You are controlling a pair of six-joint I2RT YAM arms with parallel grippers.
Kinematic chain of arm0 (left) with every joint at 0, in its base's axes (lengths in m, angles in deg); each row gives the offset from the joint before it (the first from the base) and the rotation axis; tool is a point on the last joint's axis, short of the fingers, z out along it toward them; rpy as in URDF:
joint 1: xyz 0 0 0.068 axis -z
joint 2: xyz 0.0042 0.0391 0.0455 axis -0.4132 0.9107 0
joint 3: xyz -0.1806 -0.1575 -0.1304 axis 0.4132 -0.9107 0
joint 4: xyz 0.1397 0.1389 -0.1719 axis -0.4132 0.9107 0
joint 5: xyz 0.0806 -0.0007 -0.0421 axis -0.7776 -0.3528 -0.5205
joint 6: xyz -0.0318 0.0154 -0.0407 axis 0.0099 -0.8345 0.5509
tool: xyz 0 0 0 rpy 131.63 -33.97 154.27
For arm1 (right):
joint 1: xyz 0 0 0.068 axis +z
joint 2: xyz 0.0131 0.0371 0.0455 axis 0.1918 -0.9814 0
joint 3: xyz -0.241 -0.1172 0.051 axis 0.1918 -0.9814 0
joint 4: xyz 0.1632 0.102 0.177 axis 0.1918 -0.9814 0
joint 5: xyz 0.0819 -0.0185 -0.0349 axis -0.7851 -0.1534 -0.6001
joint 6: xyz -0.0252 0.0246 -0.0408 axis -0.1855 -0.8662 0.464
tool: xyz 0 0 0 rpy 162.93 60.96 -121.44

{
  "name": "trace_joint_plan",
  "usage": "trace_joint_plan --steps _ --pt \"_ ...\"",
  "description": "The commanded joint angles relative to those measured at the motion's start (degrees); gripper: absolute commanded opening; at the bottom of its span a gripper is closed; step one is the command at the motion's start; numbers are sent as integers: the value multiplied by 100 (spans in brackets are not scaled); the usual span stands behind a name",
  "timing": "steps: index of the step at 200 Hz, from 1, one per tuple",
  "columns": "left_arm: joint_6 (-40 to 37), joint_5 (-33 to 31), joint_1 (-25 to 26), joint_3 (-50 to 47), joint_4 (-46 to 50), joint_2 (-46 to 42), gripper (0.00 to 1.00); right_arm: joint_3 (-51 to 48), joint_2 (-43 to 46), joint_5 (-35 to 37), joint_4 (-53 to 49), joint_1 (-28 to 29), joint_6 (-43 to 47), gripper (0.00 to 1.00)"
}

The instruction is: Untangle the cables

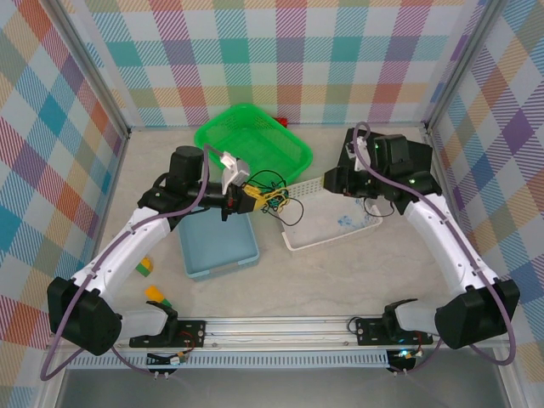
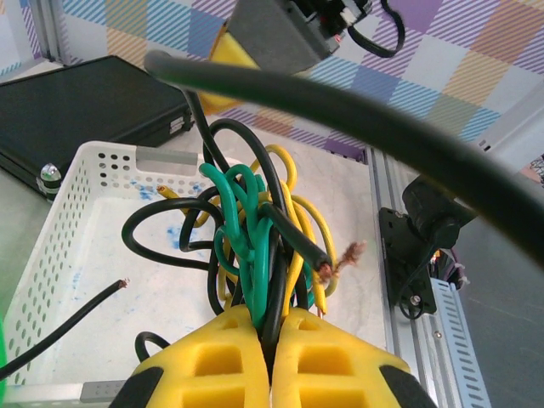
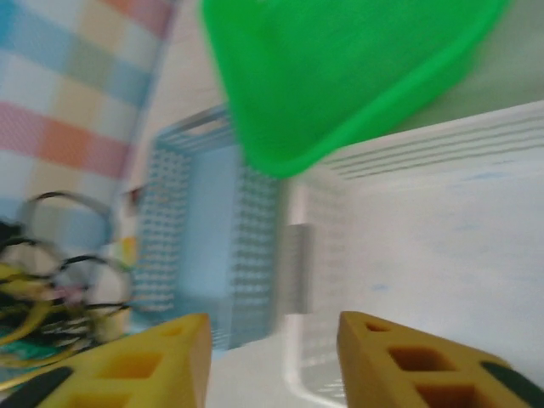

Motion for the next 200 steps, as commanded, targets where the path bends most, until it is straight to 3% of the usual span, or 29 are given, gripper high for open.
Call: trace_joint_plan --steps 1,56,122,136,155,200 --pt "70 254 0 -38 -439 -89 0 -246 19 -1704 798 15 -469 47" --pt "132 317 24 -11 -583 -9 0 -447 -207 -2436 816 64 -750 43" --pt "243 306 53 -53 -726 -43 0 -483 -466 -2640 1048 399 -893 39" --pt "244 293 55 -69 -707 -78 0 -450 -555 -2739 1089 470 -910 29" --pt "228 265 52 -93 -624 -127 0 -391 -667 -2804 1095 508 -871 0" --pt "-549 -259 35 -351 426 -260 1 -56 -877 -2151 665 508 -599 0"
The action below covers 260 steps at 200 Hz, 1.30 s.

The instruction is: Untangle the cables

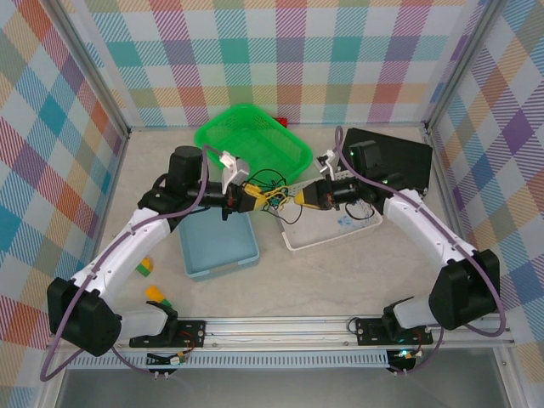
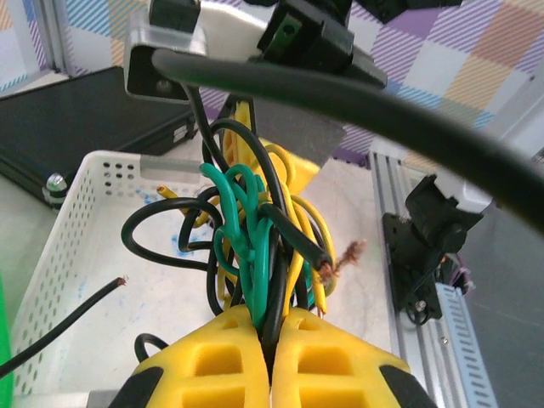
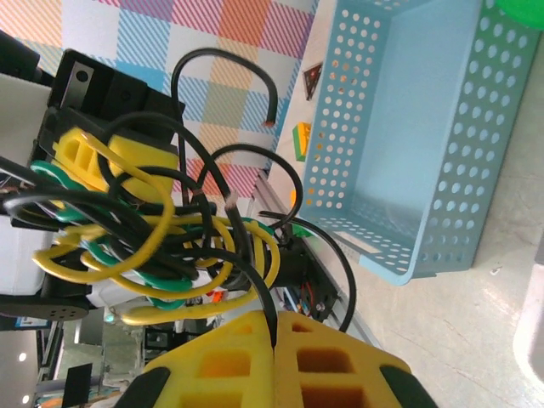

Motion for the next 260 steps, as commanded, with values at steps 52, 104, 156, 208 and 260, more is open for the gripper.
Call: trace_joint_plan --steps 52,104,156,208,260 --pt "-431 -792 20 -1076 211 -388 2 526 -295 1347 -499 318 361 0" --pt "-387 -1269 20 -1389 222 -260 7 744 -781 2161 -831 1149 333 0" --pt "230 -2047 17 -1653 -315 -241 23 1041 -700 2470 -763 1299 -63 0" --pt "262 -1979 19 -1602 -101 -218 45 1304 -528 2599 -1089 1351 59 0" --pt "-115 -2066 19 -1503 474 -595 59 1425 -189 2636 -1121 1361 143 0"
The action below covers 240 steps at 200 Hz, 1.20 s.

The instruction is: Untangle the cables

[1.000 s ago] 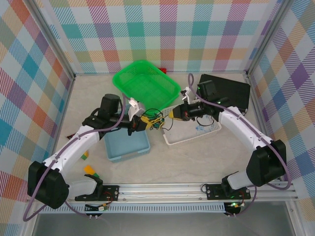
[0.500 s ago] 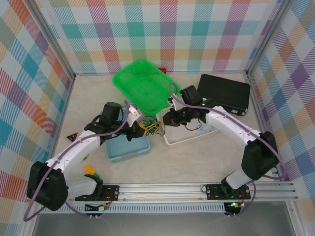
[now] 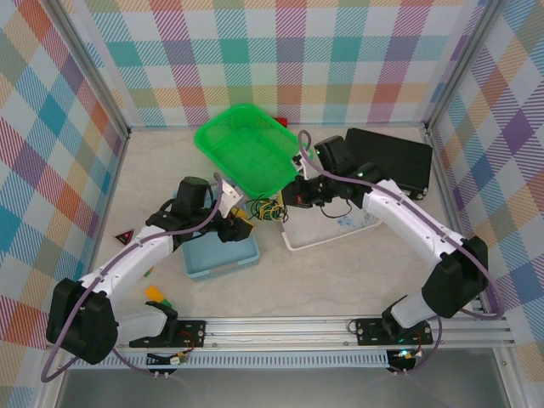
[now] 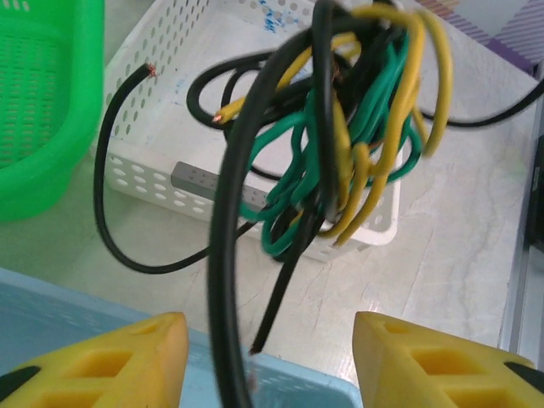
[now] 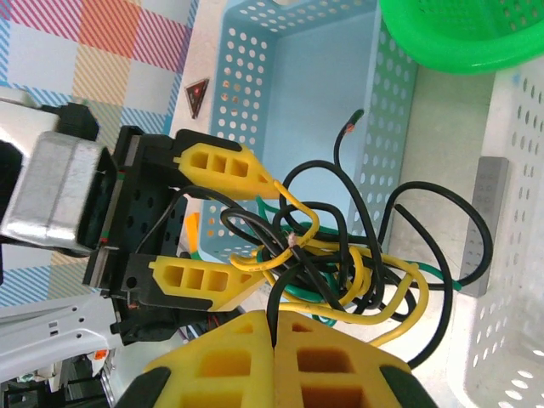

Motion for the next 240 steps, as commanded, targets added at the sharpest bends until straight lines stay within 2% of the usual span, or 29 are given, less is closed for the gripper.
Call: trace_joint_plan --steps 1,27,66,106,122,140,163,181,208,240 --pt "-296 -48 20 110 477 -303 59 215 308 13 -99 41 98 0" --pt "-806 189 -49 362 1376 -531 74 380 384 62 -289 41 325 0" --pt "-1386 42 -314 661 2526 -1020 90 583 493 59 -630 41 1034 0" --pt "-1678 -341 -541 1002 3130 -1507 95 587 622 149 -841 32 1706 0" --pt "-1526 -130 -551 1183 3041 -1589 93 577 656 71 -840 29 1974 0" --pt "-1153 462 -547 1213 2370 -1630 87 454 733 -134 -754 33 2431 0" --pt "-728 1034 -543 1093 1395 -1449 68 76 1027 -489 -377 32 3196 0" --pt "-980 1248 -536 1196 1472 -1067 56 -381 1346 -890 46 32 4237 0" --pt "-1483 1293 -404 1384 1866 -642 54 -923 1751 -1282 333 33 5838 0" --pt "-2057 1118 -25 1332 1691 -621 54 -883 1706 -1372 35 32 6760 0"
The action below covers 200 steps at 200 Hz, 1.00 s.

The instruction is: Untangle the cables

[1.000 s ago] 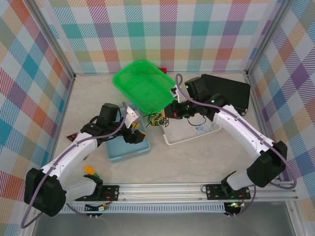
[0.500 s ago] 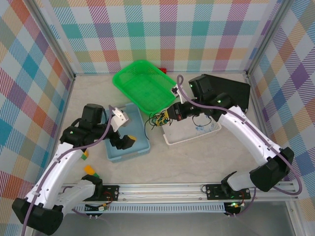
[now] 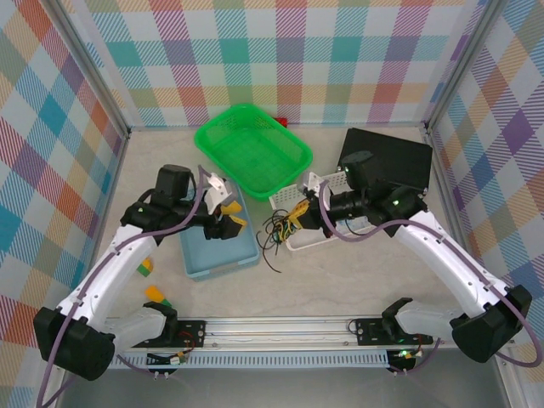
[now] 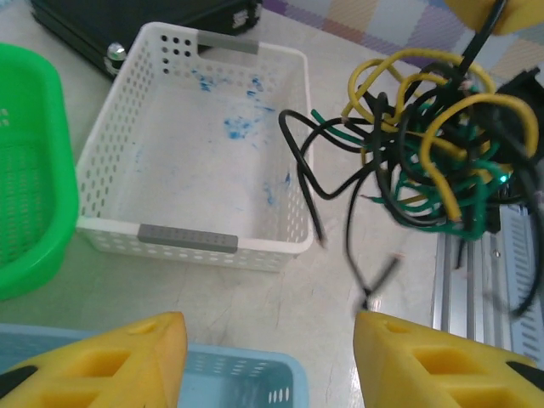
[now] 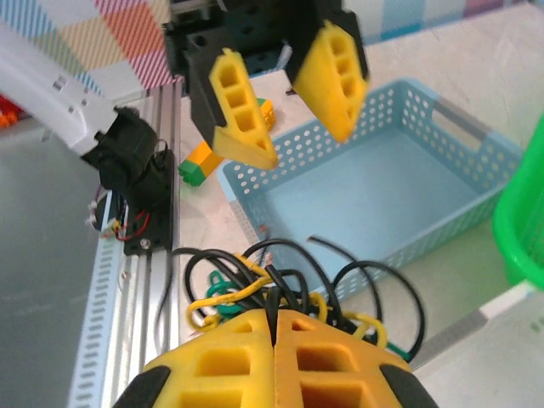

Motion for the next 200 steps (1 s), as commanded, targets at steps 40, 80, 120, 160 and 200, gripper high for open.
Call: trace_joint_plan --steps 40,80,120,160,200 --pt "-1330 296 515 140 -250 -303 52 137 -154 -420 -18 37 1668 0" --pt "-1753 -110 717 28 -270 -482 50 96 -292 -528 362 34 1420 0" --pt "-1784 -968 807 -667 -1303 -722 62 -33 -451 -812 1164 34 860 0" --pt "-1827 -1176 873 -793 -1777 -678 58 -30 -561 -990 1383 43 558 0" --pt "-1824 -1120 1050 -635 -1760 -460 58 -90 -599 -1060 1674 50 255 0"
